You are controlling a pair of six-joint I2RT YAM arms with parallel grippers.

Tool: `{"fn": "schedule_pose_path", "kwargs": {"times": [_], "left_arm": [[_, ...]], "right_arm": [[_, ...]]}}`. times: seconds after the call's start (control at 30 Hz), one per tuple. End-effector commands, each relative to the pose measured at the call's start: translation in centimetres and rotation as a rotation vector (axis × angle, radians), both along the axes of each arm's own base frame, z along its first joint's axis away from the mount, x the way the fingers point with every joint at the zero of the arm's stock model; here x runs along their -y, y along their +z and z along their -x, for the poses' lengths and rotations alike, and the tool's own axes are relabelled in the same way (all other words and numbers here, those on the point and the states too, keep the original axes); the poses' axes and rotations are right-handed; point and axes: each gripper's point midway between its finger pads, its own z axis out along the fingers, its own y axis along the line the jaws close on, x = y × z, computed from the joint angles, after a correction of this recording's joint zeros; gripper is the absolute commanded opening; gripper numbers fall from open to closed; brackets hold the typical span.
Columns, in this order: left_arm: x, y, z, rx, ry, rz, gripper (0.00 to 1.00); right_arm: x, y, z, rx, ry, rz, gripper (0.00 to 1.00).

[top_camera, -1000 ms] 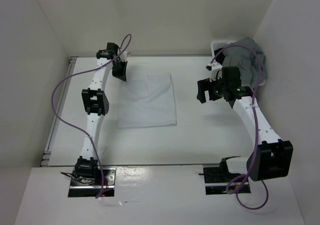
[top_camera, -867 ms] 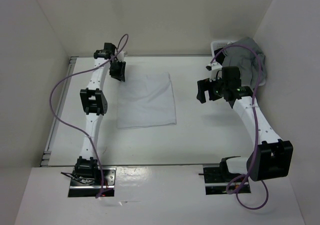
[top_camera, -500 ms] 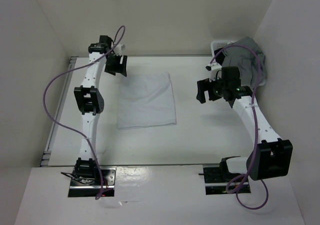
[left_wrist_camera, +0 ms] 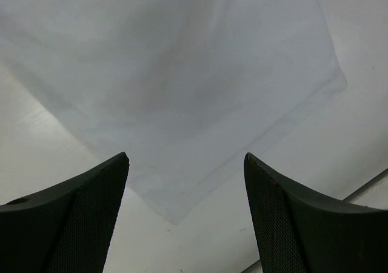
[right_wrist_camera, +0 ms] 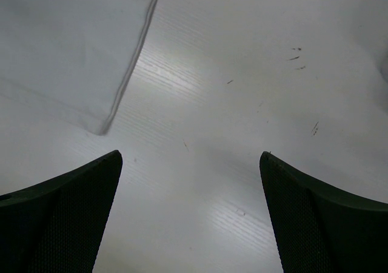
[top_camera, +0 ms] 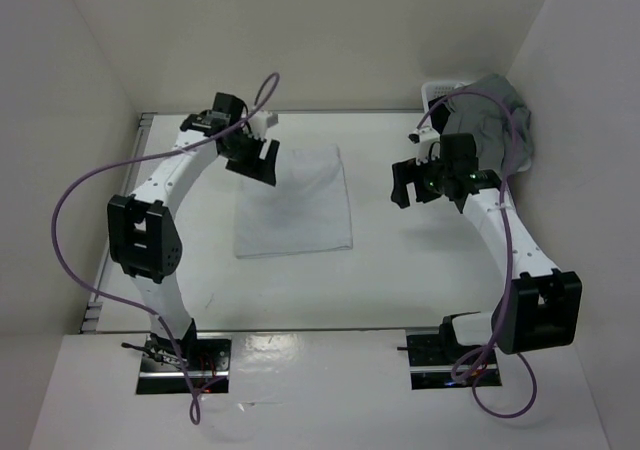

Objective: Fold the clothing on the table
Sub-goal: Flatten the skirt out

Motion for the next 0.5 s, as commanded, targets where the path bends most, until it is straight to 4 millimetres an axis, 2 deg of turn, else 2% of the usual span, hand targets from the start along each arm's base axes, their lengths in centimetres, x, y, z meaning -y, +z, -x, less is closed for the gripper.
{"fn": "schedule_pose_path", "kwargs": {"times": [0.0, 0.07, 0.13, 0.2, 0.23, 0.3, 0.33, 0.37, 0.4, 0.43, 0.47], "left_arm": [[0.0, -4.3, 0.1, -0.008, 0.017, -0.018, 0.83], [0.0, -5.1, 0.1, -0.006, 0.018, -0.017, 0.83], [-0.5, -6.3, 0.2, -0.014, 0.033, -0.046, 0.83], [-0.6, -6.8, -0.2, 0.007, 0.038, -0.049, 0.83], [-0.6, -7.2, -0.3, 0.013, 0.039, -0.048, 0.83], [-0.8, -7.5, -0.5, 0.020, 0.057, -0.059, 0.83], [-0.8, -7.7, -0.8, 0.023, 0.057, -0.058, 0.83], [-0.8, -7.7, -0.8, 0.023, 0.057, -0.058, 0.83], [-0.7, -7.6, -1.1, 0.033, 0.065, -0.051, 0.83], [-0.6, -7.9, -1.4, 0.036, 0.065, -0.051, 0.83], [-0.5, -7.8, -1.3, 0.034, 0.059, -0.042, 0.83]], "right_arm": [[-0.8, -0.4, -0.3, -0.020, 0.036, 0.004, 0.98], [-1.5, -0.8, -0.2, -0.029, 0.052, 0.019, 0.98], [-3.7, -2.0, 0.1, -0.037, 0.088, 0.118, 0.98], [-6.5, -1.9, 0.5, -0.026, 0.143, 0.166, 0.98], [-6.9, -2.5, 0.2, -0.045, 0.151, 0.165, 0.98], [-7.8, -2.3, -0.3, -0.048, 0.168, 0.167, 0.98], [-8.2, -3.7, -0.3, -0.088, 0.174, 0.204, 0.98], [-8.9, -4.1, -0.4, -0.091, 0.187, 0.225, 0.98], [-10.9, -4.3, 0.2, -0.089, 0.226, 0.245, 0.98], [-11.2, -5.5, 0.1, -0.104, 0.225, 0.296, 0.98], [-11.9, -5.6, -0.2, -0.093, 0.231, 0.310, 0.98]]}}
